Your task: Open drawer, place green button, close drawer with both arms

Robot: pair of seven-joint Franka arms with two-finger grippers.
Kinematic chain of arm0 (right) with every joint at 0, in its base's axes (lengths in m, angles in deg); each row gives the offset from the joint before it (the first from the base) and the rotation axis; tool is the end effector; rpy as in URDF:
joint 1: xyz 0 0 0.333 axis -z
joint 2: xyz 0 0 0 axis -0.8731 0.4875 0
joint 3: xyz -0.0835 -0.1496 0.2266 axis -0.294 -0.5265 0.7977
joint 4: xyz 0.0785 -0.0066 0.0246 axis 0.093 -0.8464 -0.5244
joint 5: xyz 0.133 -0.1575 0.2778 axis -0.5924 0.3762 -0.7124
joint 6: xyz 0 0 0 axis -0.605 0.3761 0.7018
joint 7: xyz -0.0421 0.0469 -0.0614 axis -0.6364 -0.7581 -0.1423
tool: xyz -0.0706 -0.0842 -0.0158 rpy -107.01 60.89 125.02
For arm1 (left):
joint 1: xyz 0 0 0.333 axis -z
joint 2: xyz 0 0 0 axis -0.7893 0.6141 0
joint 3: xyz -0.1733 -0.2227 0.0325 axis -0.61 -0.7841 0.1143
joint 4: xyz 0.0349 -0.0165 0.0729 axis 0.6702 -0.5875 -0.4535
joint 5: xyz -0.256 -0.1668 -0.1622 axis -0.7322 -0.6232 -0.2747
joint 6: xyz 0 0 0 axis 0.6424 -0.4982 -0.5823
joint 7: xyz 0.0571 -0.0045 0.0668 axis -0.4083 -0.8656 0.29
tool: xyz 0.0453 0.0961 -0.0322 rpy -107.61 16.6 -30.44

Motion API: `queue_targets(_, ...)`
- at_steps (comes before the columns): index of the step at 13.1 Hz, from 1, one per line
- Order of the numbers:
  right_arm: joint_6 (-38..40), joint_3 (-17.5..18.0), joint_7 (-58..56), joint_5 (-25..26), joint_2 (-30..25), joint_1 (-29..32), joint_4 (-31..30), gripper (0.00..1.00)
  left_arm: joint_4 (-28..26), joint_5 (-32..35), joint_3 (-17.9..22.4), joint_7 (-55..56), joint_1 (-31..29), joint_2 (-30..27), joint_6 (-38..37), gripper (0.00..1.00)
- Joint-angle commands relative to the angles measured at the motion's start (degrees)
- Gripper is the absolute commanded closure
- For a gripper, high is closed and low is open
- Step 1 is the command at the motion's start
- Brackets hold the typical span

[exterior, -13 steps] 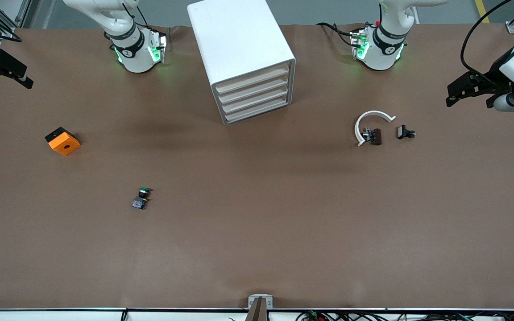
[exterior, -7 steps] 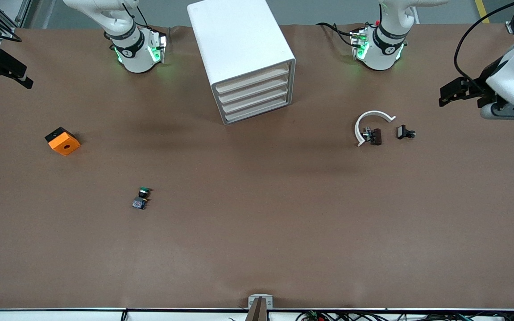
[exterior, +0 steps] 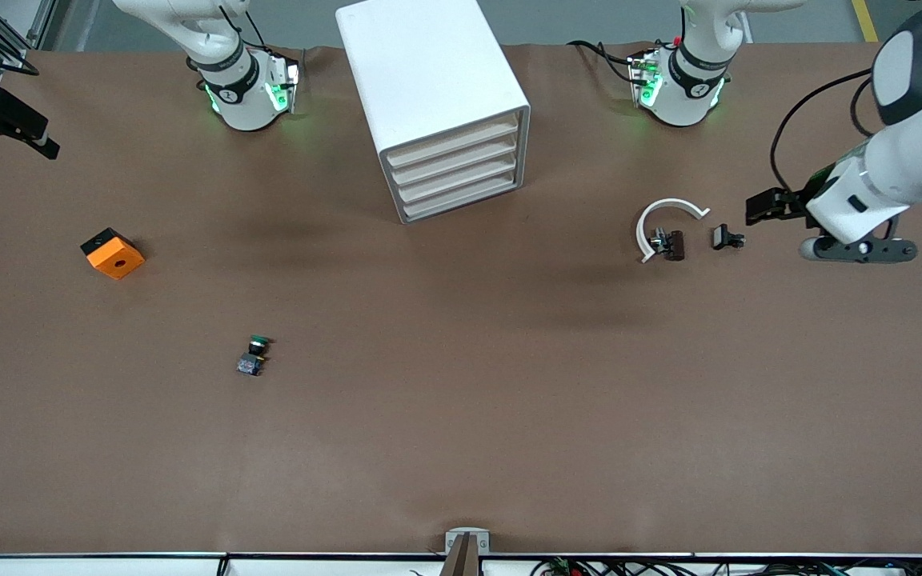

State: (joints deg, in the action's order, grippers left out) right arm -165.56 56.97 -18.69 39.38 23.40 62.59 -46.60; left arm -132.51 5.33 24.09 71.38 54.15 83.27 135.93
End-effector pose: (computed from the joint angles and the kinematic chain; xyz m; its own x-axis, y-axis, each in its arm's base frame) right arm 0.4301 -0.0372 0.6200 0.9982 -0.0591 0.0031 -0.0588 -0.9964 -0.0606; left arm 0.4881 -0.0504 0.4713 0.9772 -0.0550 -0.2052 -0.0440 -0.9974 0.0577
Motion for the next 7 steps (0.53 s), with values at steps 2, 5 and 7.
queue_targets(2,0.21,-0.07,-0.54,0.47,-0.72,-0.09,-0.35,0.00,-0.91,-4.18,-0.62,0.71,1.30,3.67,1.13,0.00)
queue_targets(5,0.13,-0.07,-0.54,0.47,-0.72,-0.09,-0.35,0.00,-1.00,-4.81,-1.23,8.24,5.95,8.15,4.46,0.00)
queue_targets(7,0.30,-0.16,-0.54,0.47,-0.72,-0.09,-0.35,0.00,-1.00,-4.81,-2.02,14.30,9.11,11.05,7.01,0.00)
